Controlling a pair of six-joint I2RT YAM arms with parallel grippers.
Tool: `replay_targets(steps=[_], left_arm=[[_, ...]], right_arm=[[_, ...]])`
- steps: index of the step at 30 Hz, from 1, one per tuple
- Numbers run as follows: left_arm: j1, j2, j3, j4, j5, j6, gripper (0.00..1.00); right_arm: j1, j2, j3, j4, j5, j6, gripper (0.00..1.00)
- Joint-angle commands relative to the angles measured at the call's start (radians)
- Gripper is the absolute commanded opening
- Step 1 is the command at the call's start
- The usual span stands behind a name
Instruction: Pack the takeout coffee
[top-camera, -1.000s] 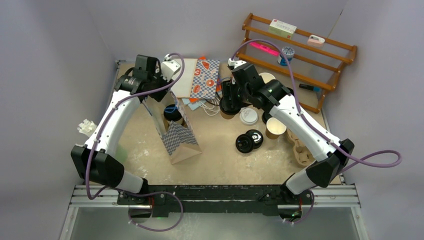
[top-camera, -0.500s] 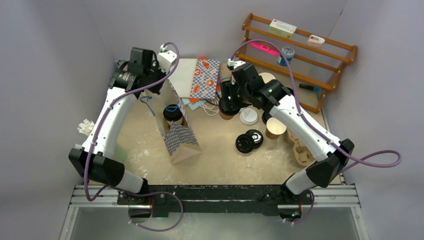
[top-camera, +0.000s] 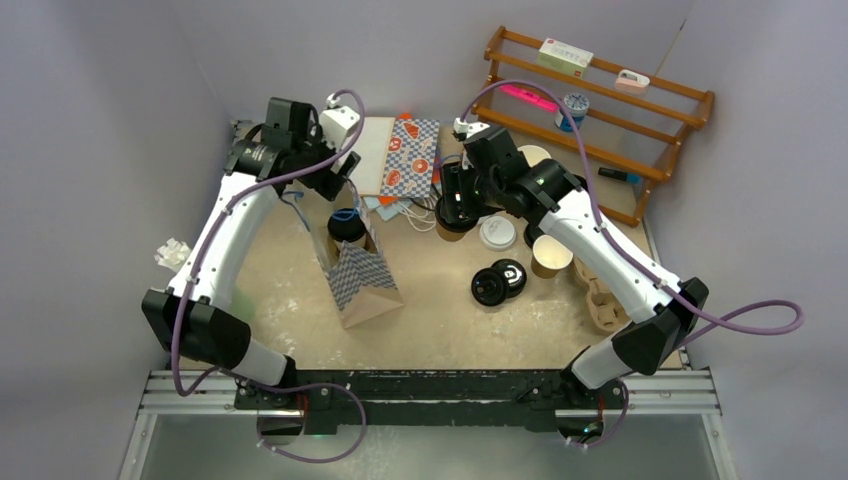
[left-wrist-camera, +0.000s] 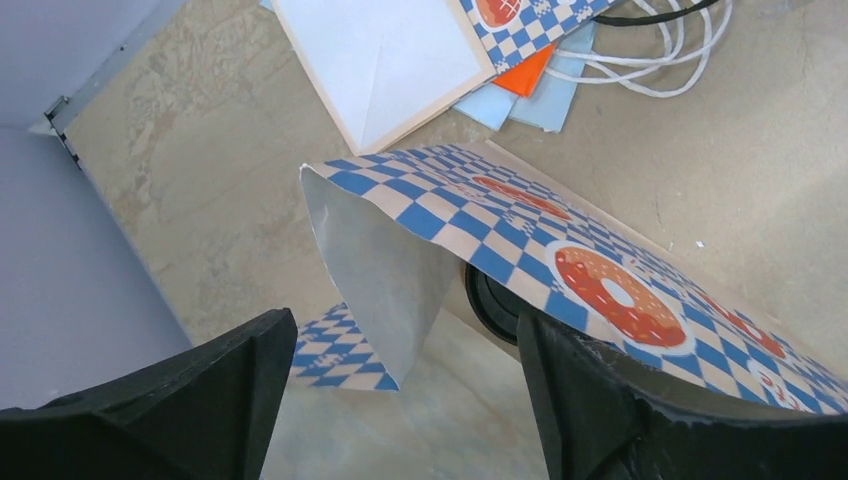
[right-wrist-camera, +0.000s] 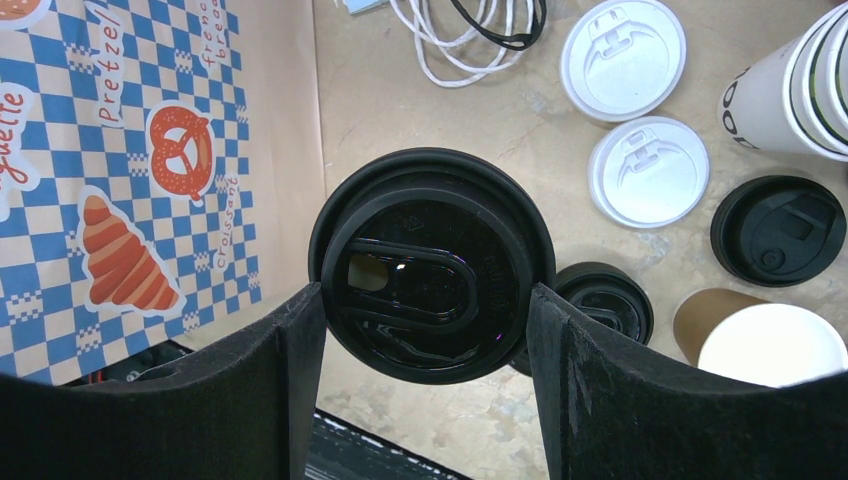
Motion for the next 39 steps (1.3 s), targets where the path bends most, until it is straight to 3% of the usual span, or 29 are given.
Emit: replay_targets(steps=[1, 5, 9, 12, 16, 20, 32, 39], left_arm=[[0.005, 0.042, 0.006, 0.06, 0.002, 0.076, 0.88], [0.005, 0.081, 0.029, 0.044, 0.047, 0.087, 0.9], [0.005, 0.087, 0.024, -0.013, 0.028, 0.08, 0.84], [0.005, 0.059, -0.007, -0.027, -0.047, 0.068, 0.74], [0.005, 0.037, 0.005, -0.048, -0.099, 0.058, 0.47], [0.005, 0.043, 0.08, -0.091, -0.09, -0.037, 0.01], [-0.015, 0.002, 0.17, -0.197, -0.017, -0.367, 0.0], [-0.015, -0.004, 0.125, -0.23, 0.015, -0.526, 0.0]], right_arm=[[-0.005, -0.015, 0.035, 0.015, -0.024, -0.016, 0.34], [-0.006, -0.009, 0.045, 0.014, -0.028, -0.017, 0.34], [-0.005, -0.01, 0.048, 0.013, -0.019, -0.019, 0.34], [-0.004, -0.009, 0.049, 0.01, -0.015, -0.019, 0.34], [-0.004, -0.006, 0.05, 0.011, -0.021, -0.019, 0.34], [-0.006, -0.002, 0.072, 0.008, -0.032, -0.019, 0.34], [-0.005, -0.075, 0.23, 0.07, -0.201, -0.057, 0.33], [0.021, 0.001, 0.475, 0.069, -0.34, -0.059, 0.33]])
